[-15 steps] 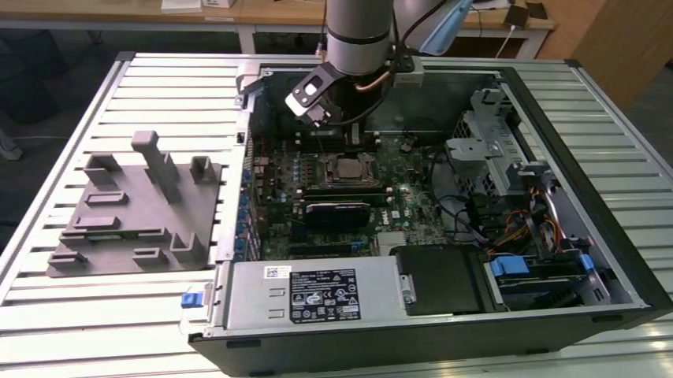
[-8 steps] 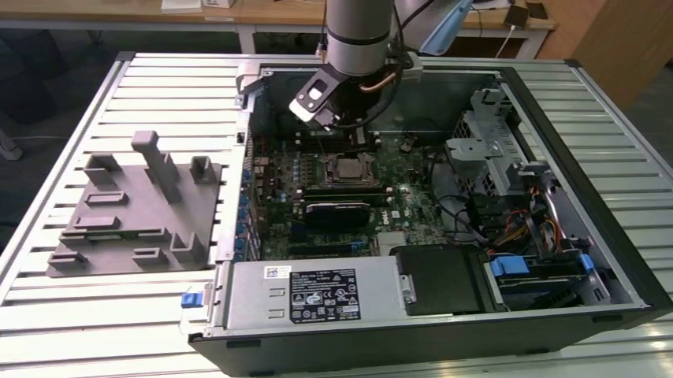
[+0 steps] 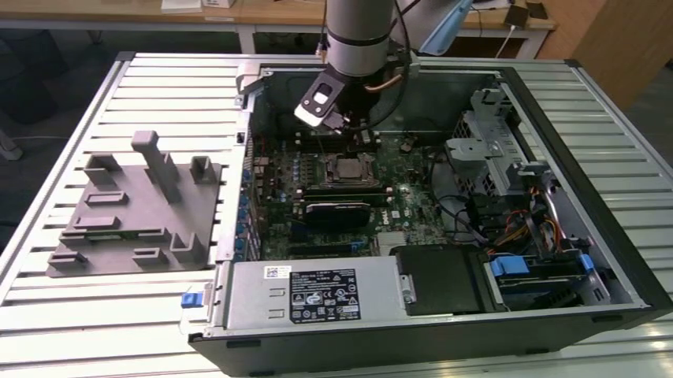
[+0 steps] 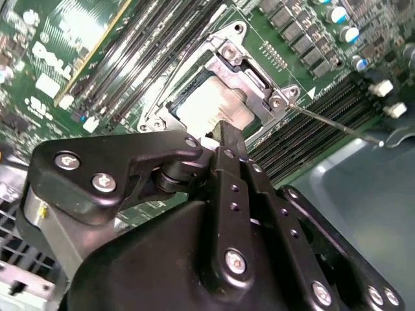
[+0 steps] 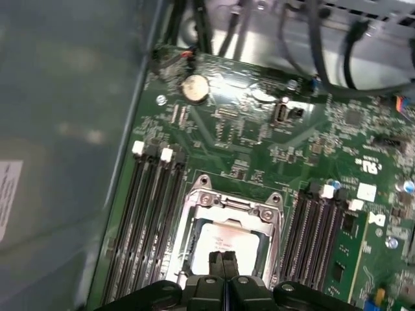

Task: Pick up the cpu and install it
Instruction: 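Close the cpu cover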

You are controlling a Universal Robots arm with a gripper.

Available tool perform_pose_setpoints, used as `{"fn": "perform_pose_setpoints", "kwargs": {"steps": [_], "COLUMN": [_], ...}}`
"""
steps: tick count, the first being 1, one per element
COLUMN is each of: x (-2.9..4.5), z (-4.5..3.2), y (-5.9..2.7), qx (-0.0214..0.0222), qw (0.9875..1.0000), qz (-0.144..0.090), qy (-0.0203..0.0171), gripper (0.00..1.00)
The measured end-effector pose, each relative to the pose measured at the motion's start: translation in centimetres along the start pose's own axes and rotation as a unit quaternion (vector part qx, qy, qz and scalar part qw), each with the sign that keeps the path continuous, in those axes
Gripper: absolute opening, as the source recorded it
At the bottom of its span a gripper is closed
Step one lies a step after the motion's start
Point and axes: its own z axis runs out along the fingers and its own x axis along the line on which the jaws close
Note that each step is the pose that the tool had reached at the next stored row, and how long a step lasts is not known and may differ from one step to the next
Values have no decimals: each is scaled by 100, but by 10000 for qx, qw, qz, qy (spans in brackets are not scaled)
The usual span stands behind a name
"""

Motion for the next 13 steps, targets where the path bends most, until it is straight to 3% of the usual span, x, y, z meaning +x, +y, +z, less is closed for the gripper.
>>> {"fn": "perform_pose_setpoints", "kwargs": {"steps": [4,7,13], "x": [0,0,0], "z": [2,2,6], "y": [0,0,0], "qx": [3,5,9], "qw": [9993,9980,9930], "qz": [-362,-632,-1177], "qy": [15,25,48], "gripper": [11,11,11]}}
